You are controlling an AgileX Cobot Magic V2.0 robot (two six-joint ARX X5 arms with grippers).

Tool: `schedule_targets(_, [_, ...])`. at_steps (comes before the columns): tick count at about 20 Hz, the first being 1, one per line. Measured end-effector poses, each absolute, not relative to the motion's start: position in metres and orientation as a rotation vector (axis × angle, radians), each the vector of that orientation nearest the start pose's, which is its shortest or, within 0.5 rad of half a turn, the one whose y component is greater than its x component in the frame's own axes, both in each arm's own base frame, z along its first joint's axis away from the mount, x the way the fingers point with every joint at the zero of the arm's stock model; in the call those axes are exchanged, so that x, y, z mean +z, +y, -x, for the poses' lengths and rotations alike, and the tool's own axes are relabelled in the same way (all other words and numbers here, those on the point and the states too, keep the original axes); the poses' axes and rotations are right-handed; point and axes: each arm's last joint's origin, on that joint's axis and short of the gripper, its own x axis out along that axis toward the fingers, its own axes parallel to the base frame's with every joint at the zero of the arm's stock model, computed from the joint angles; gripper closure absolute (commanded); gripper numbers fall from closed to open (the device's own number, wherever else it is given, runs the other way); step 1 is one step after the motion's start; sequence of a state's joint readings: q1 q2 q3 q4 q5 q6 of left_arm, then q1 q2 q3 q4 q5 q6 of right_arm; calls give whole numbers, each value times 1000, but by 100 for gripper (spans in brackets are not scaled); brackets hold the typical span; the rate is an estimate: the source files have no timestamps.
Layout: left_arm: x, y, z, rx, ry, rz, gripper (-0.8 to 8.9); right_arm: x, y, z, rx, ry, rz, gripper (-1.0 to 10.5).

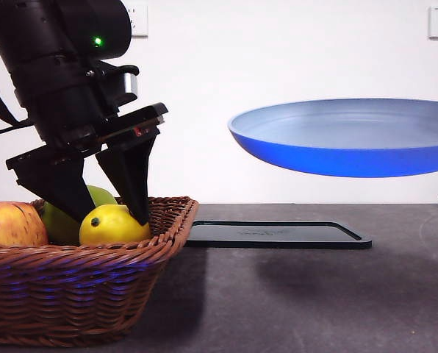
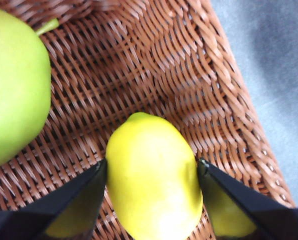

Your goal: Take the lemon from the basket,put the lemon in the plate,hand out the plate

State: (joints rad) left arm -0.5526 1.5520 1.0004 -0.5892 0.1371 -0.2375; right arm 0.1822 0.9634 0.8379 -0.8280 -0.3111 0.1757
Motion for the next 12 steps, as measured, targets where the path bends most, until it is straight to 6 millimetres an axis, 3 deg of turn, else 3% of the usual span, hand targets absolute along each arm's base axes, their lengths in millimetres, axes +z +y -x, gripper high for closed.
schedule_targets(5, [201,-159,-247,-479,1209,-59,525,271,40,-171,370,999,-221,943])
schedule_targets(8, [201,-159,-245,-491,1223,-86,661,271,40,-171,370,999,-221,943])
schedule_targets(12, [205,-160,-245,-506,1228,-113,664,271,40,-171,369,999,-221,943])
